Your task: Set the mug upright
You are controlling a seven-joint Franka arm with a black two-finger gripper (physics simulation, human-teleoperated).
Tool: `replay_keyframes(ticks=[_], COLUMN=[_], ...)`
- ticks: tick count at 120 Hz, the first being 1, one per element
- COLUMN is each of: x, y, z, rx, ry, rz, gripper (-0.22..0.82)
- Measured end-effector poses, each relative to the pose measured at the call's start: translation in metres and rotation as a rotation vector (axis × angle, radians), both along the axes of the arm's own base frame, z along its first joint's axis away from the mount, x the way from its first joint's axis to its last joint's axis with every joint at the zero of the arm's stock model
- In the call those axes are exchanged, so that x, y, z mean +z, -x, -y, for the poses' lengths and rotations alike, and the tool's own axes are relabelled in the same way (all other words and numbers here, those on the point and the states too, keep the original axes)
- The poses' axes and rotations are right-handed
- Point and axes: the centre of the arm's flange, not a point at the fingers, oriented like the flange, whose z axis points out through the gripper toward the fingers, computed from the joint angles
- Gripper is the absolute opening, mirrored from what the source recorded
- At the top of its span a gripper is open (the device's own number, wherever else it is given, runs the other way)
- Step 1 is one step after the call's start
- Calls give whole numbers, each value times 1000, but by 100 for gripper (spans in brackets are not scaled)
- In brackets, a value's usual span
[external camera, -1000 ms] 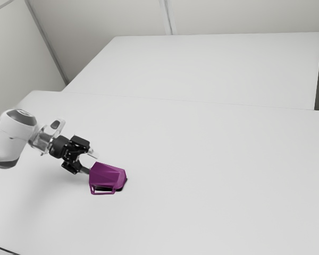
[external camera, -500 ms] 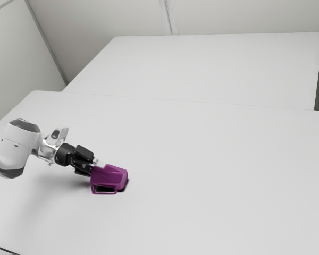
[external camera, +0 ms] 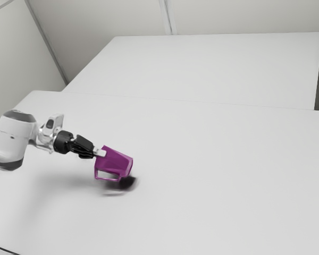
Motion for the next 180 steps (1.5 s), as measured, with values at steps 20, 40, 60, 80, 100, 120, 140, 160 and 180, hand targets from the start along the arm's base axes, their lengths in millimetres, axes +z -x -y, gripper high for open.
replay_keyframes(ticks=[20, 40, 60, 80, 100, 120, 140, 160, 180], x=[56, 116, 128, 107, 76, 52, 48, 67, 126], y=[-35, -78, -94, -91, -83, -82, -84, -85, -101], z=[16, 57, 88, 68, 52, 65, 68, 66, 66], rx=[-155, -385, -457, -357, -260, -212, -151, -84, -17], ry=[-245, -675, -996, -1141, -1203, -1217, -1217, -1221, -1213], rz=[59, 80, 64, 9, -38, -62, -76, -73, -48], gripper=[-17, -18, -18, -18, -18, -17, 18, 41, 52])
